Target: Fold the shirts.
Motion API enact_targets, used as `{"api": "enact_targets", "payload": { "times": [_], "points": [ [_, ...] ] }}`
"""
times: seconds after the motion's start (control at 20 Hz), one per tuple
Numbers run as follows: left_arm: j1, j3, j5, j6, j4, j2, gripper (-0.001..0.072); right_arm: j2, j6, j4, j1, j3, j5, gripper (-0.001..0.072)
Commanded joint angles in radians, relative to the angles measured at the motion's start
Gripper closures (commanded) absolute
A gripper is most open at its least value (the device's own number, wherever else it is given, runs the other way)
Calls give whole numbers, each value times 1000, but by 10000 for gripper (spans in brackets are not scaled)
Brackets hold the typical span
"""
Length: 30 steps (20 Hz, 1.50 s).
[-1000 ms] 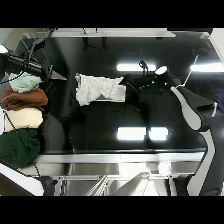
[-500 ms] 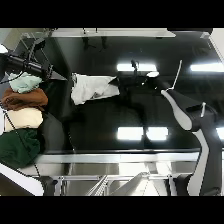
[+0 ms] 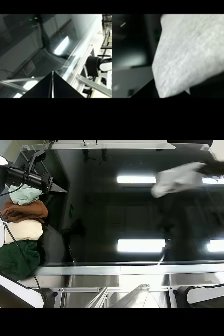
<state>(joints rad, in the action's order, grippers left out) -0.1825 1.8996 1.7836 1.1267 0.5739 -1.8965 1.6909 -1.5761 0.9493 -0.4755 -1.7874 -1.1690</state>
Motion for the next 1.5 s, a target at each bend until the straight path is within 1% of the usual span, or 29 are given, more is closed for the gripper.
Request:
{"api": "enact_targets", "payload": {
  "times": [0.0,0.2,0.35,0.5,0.55,0.7,0.75,0.8,0.85,0.9,0.95,1.0,1.05,1.1,1.15,1.2,1.3,1.4,1.45],
  "points": [
    [9,0,-4,0,0,1,690,-37,-15,178,-295,77,-227,695],
    [32,0,-5,15,0,1,690,-41,41,251,-465,305,-240,694],
    [47,0,-4,27,1,1,690,-41,62,388,-560,447,-224,694],
    [60,0,-4,44,1,1,690,-45,49,578,-632,480,-226,694],
    [63,0,-5,45,0,1,690,-56,47,613,-653,480,-214,694],
    [74,0,-7,45,1,1,690,-89,43,618,-690,480,-195,686],
    [77,0,-6,44,1,0,690,-94,26,618,-695,480,-225,467],
    [81,0,-6,45,0,0,690,-95,1,625,-698,480,-277,-8],
    [81,0,-7,45,0,0,685,-95,-3,631,-698,480,-324,17],
    [81,0,-7,45,0,0,502,-95,-10,639,-698,478,-380,18],
    [82,0,-8,45,-1,0,381,-96,-34,653,-698,477,-447,17],
    [81,0,-12,45,-1,-1,376,-97,-56,655,-698,475,-511,18],
    [81,0,-15,47,-2,-1,378,-98,-97,652,-698,473,-570,18],
    [81,0,-23,80,-2,0,569,-102,-132,618,-695,473,-628,18],
    [81,0,-25,80,-14,0,707,-111,-128,538,-687,473,-670,18],
    [81,0,-18,69,-57,3,709,-132,-122,410,-671,473,-665,18],
    [81,0,-18,42,-105,42,710,-200,-77,144,-624,473,-558,18],
    [81,0,0,12,-96,113,710,-293,-8,-1,-556,483,-453,22],
    [81,-1,17,3,-95,153,710,-344,22,-32,-514,501,-412,184]
  ]
}}
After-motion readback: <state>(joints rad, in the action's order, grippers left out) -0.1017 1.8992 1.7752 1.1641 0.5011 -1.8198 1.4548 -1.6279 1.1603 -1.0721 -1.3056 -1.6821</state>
